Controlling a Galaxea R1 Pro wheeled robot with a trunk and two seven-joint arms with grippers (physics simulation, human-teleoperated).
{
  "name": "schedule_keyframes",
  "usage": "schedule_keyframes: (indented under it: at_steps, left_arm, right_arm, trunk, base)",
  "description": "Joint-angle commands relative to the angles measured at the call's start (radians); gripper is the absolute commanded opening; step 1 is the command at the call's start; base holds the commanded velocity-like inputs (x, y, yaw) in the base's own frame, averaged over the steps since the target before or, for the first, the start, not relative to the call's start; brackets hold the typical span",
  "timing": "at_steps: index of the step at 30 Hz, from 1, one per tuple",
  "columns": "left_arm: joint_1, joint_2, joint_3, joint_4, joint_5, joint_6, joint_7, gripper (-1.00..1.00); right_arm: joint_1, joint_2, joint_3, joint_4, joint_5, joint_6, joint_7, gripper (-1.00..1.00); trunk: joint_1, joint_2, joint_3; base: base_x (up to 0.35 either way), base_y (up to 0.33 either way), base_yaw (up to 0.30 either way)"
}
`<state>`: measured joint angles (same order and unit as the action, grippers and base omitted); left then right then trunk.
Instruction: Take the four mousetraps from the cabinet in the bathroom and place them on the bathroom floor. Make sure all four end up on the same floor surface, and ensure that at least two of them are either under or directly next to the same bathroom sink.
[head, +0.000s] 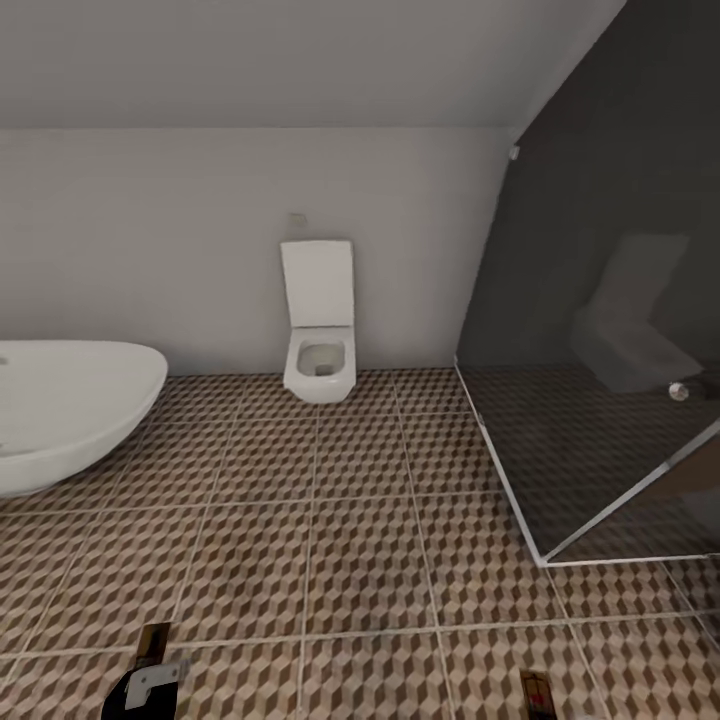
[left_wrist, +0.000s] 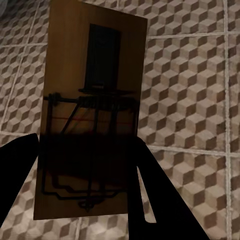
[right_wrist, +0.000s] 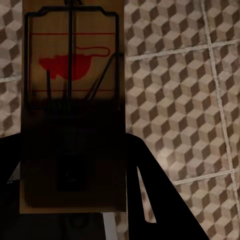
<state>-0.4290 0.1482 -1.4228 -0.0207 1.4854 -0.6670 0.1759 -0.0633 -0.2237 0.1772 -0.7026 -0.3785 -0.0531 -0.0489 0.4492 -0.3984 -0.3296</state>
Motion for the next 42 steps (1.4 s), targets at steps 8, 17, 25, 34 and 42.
schedule_keyframes:
  at_steps: [8, 17, 25, 34, 42]
  left_arm:
    - [-0.001, 0.001, -0.008, -0.002, 0.001, 0.0, 0.01, -1.0]
    - [-0.001, 0.001, -0.008, -0.002, 0.001, -0.001, 0.01, -1.0]
    - [-0.001, 0.001, -0.008, -0.002, 0.001, 0.0, 0.01, -1.0]
    - [-0.001, 0.0, -0.008, -0.003, 0.001, 0.0, 0.01, -1.0]
    - [0.0, -0.019, -0.005, -0.006, 0.001, 0.122, 0.011, -1.0]
  right_arm:
    - [-0.001, -0.002, 0.007, 0.0, -0.015, -0.005, -0.003, -1.0]
    - [-0.001, -0.001, 0.008, 0.0, -0.013, -0.005, -0.003, -1.0]
    - [-0.001, -0.002, 0.007, 0.0, -0.014, -0.005, -0.003, -1.0]
    - [-0.001, -0.002, 0.007, 0.0, -0.014, -0.005, -0.003, -1.0]
    - [-0.001, -0.002, 0.01, -0.005, -0.005, -0.065, -0.006, -1.0]
  trunk:
    - [0.001, -0.002, -0.002]
    - [0.001, -0.002, -0.002]
    - [0.001, -0.002, -0.002]
    - [0.001, -0.002, -0.002]
    - [0.001, -0.002, -0.002]
  base:
    - [0.178, 0.0, 0.025]
    - [0.182, 0.0, 0.088]
    - [0.182, 0.0, 0.191]
    - [0.148, 0.0, 0.014]
    - [0.018, 0.0, 0.001]
